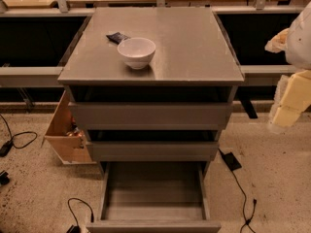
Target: Close bottom drawer
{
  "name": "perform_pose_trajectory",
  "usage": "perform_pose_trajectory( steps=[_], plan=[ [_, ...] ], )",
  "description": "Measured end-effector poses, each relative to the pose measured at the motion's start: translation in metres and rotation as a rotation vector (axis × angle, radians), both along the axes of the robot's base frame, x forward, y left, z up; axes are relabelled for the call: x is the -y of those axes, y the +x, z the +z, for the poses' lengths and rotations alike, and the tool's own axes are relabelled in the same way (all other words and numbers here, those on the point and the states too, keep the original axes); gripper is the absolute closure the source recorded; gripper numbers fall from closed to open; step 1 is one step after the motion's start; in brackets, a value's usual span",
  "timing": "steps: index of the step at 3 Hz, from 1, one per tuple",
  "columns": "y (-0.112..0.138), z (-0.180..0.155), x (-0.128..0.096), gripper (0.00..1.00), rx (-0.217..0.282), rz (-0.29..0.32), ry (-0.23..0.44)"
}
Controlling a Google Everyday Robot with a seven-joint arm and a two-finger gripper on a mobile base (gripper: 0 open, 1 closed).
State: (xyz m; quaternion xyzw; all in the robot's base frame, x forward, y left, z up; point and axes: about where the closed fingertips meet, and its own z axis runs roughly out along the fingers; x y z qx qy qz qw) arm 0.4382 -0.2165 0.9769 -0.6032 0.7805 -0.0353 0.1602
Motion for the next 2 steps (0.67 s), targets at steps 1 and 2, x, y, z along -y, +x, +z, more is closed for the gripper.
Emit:
perform_pose_trajectory(
  steps=[1,2],
  plan=[
    [-0.0004,-0.0023,0.0003,0.00,0.004,-0.004,0.001],
    [-0.0023,-0.0099,0.0014,0.00,0.014,-0.018,0.002]
  ],
)
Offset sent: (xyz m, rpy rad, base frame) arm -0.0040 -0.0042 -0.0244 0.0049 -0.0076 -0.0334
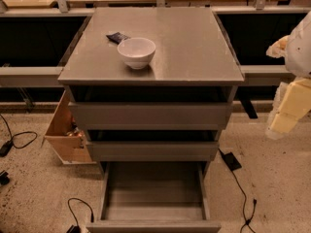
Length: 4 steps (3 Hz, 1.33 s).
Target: Close bottom drawer
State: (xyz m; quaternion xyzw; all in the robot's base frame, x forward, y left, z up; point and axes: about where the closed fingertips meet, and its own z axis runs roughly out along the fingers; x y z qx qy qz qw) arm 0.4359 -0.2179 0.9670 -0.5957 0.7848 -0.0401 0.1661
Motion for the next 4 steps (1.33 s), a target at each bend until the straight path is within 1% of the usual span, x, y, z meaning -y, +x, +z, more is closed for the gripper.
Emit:
perform_pose_trajectory(
  steps=[1,2,3,4],
  plan=[
    [-0.013,-0.027,0.003,0.00,0.027,-0.073,0.007],
    [-0.018,-0.128,0.010,0.00,0.002,-0.178,0.009],
    [-0.030,-0.227,0.014,0.00,-0.082,-0.224,-0.001],
    [-0.053,-0.339,0.019,0.00,-0.193,-0.238,-0.018]
  ],
)
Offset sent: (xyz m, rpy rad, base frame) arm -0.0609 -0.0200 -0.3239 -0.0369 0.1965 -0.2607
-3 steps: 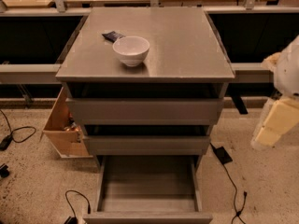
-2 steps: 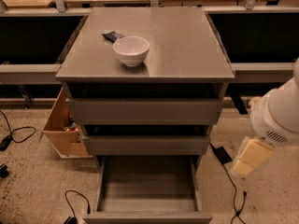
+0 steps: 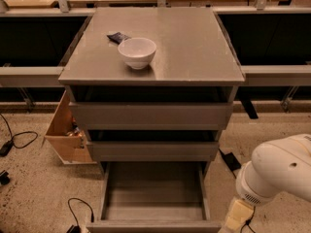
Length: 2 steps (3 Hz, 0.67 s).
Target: Close bottom drawer
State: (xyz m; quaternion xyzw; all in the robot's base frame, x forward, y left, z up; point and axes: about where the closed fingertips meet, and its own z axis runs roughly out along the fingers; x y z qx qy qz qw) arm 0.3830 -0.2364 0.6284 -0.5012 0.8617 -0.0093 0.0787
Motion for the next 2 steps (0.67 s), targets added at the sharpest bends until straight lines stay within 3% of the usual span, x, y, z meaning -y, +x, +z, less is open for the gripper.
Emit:
perform_pose_trajectory(
  steps=[1,2],
  plan=[
    [-0.0086,-0.0422,0.0018,0.00,-0.042,-0.009,-0.003],
    [-0.0092,-0.0447,0.0019,0.00,-0.045,-0.011,-0.003]
  ],
)
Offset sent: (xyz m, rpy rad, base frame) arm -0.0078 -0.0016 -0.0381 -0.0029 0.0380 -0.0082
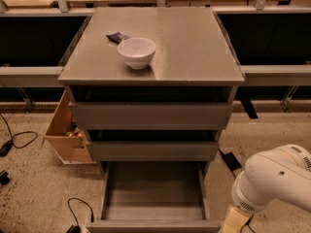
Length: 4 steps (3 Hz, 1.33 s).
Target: Close bottom drawer
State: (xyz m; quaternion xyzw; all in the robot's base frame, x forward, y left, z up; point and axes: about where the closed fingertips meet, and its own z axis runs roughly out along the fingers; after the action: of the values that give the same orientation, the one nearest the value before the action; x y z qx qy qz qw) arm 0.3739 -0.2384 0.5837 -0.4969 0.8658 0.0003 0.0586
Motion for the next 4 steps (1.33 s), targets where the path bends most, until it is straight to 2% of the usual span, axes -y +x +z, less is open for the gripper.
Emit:
perform_pose_trajectory(
  steps=[1,4],
  plan=[
    [0.009,-0.024,-0.006,0.04,0.010,-0.004,0.011],
    [0.043,-0.197,-0.049,0.73,-0.018,-0.073,0.188]
  ],
)
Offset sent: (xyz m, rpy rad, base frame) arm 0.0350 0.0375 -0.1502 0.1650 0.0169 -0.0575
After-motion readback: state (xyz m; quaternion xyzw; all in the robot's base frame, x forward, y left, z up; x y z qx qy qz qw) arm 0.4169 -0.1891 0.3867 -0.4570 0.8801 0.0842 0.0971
